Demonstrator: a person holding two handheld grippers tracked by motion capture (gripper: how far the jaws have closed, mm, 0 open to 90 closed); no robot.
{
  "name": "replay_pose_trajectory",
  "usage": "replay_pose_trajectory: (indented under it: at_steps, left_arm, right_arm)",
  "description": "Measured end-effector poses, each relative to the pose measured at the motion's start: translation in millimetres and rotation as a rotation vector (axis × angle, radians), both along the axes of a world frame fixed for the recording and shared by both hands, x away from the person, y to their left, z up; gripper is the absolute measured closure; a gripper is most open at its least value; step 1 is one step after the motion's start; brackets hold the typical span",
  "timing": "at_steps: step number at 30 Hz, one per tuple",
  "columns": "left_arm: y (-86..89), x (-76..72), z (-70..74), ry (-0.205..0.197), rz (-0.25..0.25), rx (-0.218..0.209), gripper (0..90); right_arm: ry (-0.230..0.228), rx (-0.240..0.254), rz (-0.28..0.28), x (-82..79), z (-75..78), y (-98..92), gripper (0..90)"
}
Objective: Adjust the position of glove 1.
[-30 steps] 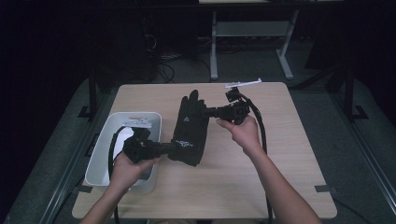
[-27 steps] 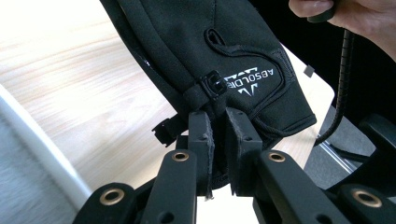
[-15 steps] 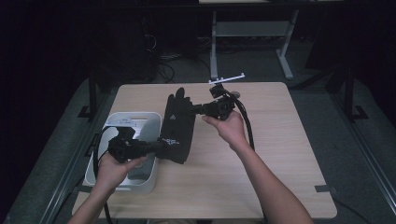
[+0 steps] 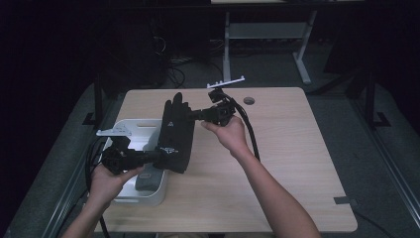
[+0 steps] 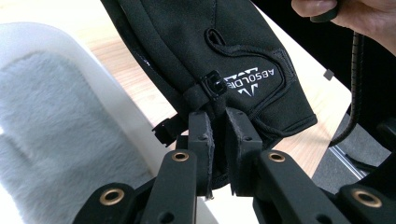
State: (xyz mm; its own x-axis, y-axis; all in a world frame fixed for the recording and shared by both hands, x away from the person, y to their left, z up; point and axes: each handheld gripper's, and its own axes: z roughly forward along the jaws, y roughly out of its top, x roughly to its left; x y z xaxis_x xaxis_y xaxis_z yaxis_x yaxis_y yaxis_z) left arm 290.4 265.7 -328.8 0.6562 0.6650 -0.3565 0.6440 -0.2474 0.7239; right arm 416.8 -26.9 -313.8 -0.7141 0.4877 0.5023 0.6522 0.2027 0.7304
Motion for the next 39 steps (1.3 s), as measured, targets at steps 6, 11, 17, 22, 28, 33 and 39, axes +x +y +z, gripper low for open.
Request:
replay_pose_trajectory:
  at_steps: [6, 11, 17, 22, 28, 33, 39]
  left_arm:
    - [10.8, -1.6, -0.5, 0.002, 0.016, 0.0, 81.3]
    - [19.5, -3.3, -0.7, 0.004, 0.031, -0.001, 81.3]
    - [30.2, -6.1, -2.6, 0.007, 0.051, -0.001, 81.3]
    - [38.2, -9.0, -5.0, 0.01, 0.062, 0.005, 81.3]
    - [45.4, -11.9, -7.7, 0.021, 0.076, 0.009, 81.3]
    - [52.1, -12.8, -11.3, 0.026, 0.086, 0.016, 81.3]
    - [58.8, -13.6, -14.9, 0.041, 0.094, 0.023, 81.3]
  right_arm:
    - [0.005, 0.005, 0.014, 3.1, -0.8, 13.5, 74.2]
    - [0.005, 0.006, 0.025, 4.8, -0.1, 23.9, 74.2]
    - [0.016, 0.01, 0.035, 6.4, -3.2, 36.9, 74.2]
    - [0.024, 0.007, 0.049, 8.0, -8.3, 46.1, 74.2]
    - [0.031, 0.002, 0.058, 9.0, -12.8, 57.3, 74.1]
    - [0.035, -0.002, 0.064, 9.5, -17.2, 67.2, 74.2]
    - [0.042, -0.005, 0.065, 10.2, -21.2, 74.1, 74.1]
